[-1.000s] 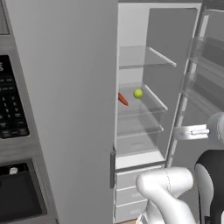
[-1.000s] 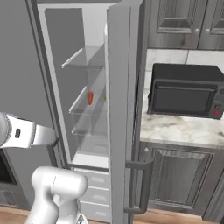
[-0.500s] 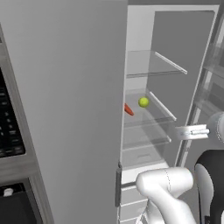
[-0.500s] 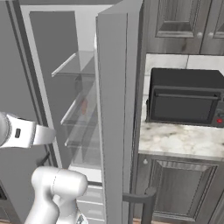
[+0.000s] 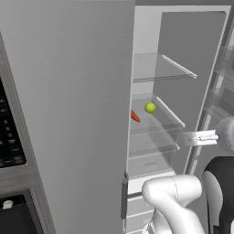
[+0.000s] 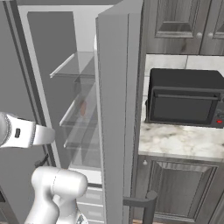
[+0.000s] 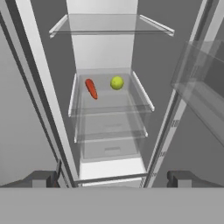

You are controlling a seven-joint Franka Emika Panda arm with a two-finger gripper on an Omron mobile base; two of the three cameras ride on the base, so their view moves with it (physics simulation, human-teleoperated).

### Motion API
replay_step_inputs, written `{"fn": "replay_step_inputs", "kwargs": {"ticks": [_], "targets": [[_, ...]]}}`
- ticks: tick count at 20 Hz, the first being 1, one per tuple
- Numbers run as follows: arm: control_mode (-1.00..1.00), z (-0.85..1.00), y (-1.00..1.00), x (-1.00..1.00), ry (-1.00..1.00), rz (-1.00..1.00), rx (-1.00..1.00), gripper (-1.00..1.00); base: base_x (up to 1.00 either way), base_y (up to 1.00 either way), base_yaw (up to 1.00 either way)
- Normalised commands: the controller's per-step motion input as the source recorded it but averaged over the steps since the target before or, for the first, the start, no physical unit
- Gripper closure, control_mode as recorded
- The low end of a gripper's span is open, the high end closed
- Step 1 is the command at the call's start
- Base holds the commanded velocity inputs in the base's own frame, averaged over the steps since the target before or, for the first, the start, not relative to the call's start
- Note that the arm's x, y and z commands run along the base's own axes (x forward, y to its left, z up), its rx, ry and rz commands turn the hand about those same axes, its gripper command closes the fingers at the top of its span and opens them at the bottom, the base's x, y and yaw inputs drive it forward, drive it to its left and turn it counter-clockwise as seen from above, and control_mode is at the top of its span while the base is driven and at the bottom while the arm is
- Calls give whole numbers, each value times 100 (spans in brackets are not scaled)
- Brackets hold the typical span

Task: Open the fridge, remove the pear, carrot, and fish, and place them on any counter.

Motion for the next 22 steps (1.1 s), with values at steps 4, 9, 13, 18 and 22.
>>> {"fn": "replay_step_inputs", "kwargs": {"ticks": [4,9,13,18,22], "targets": [[-100,-4,0,0,4,-1,0,-100,3,0,-1],[-100,-28,11,61,8,1,0,-100,0,0,0],[-100,-38,14,67,1,1,0,-100,0,0,0],[-100,-37,-1,36,8,0,-4,-100,0,0,0],[-100,-51,0,91,3,0,-1,-100,0,0,0]]}}
